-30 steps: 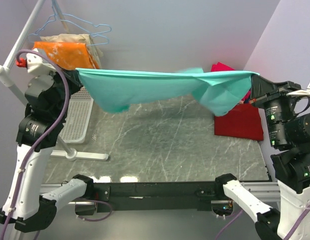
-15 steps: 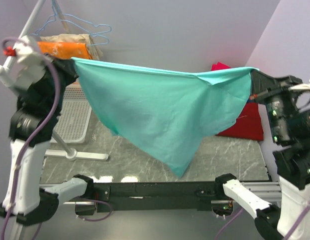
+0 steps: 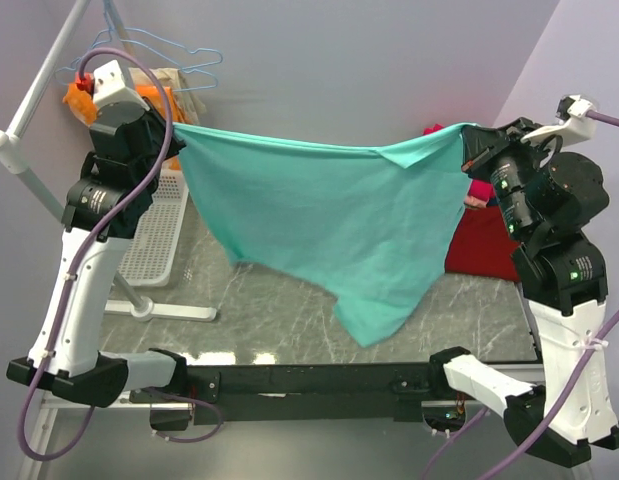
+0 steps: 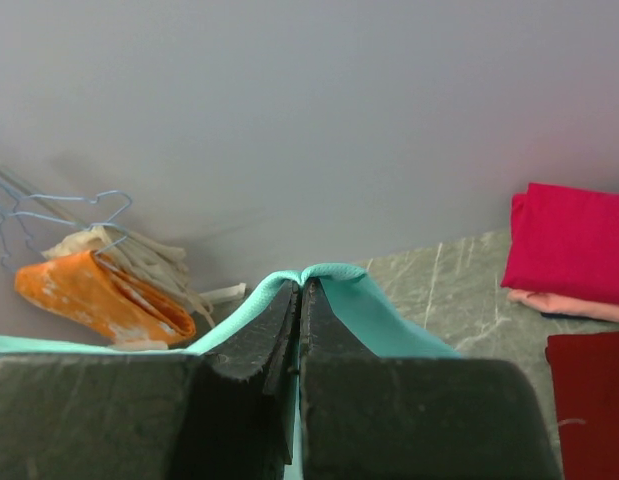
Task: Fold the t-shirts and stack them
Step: Flatten the tshirt out
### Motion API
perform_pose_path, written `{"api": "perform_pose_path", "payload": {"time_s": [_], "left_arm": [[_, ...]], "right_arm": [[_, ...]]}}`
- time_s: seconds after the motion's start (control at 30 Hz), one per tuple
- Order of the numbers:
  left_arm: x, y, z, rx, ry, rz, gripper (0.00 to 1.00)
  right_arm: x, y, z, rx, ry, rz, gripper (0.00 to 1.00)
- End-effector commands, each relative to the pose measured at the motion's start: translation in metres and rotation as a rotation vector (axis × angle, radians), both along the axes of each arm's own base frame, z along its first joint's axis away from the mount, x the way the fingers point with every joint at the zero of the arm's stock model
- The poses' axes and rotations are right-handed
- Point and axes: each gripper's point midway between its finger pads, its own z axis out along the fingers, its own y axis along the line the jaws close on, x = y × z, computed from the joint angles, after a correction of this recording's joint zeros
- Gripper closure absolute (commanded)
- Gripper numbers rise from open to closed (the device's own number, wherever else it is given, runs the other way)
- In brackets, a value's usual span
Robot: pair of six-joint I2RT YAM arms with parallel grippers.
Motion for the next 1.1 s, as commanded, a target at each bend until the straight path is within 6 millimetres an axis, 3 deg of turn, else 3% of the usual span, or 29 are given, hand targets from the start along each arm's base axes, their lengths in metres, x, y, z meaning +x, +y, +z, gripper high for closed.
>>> {"api": "perform_pose_path", "payload": {"time_s": [0.0,0.13,0.43,0.57,0.67,0.83,0.97,1.0,1.07], "left_arm": [[-0.014,0.007,0.024,-0.013,-0.074,0.008,0.99],[-0.053,0.024,0.059,-0.032,-0.182,0.032,0.99],[-0.118,0.033,0.086,-0.093,-0.282,-0.023,0.99],[-0.12,0.032,0.087,-0.1,-0.283,-0.034,0.99],[-0.107,0.027,0.084,-0.088,-0.263,-0.038,0.99],[-0.074,0.02,0.073,-0.059,-0.21,-0.027,0.99],[-0.032,0.011,0.047,-0.024,-0.126,-0.006,0.99],[-0.009,0.004,0.031,-0.011,-0.086,-0.006,0.99],[0.019,-0.009,0.012,0.01,-0.036,-0.031,0.99]], "right_arm": [[-0.024,0.002,0.032,0.023,-0.122,0.051,1.0],[-0.057,-0.005,0.046,0.02,-0.183,0.067,1.0],[-0.125,-0.008,0.072,0.008,-0.287,0.153,1.0],[-0.142,-0.009,0.086,0.004,-0.332,0.17,1.0],[-0.138,-0.008,0.088,0.003,-0.327,0.169,1.0],[-0.099,-0.001,0.071,0.002,-0.262,0.151,1.0],[-0.045,0.008,0.033,-0.004,-0.149,0.118,1.0],[-0.027,0.012,0.023,-0.013,-0.115,0.109,1.0],[0.0,0.015,0.012,-0.028,-0.093,0.087,1.0]]}}
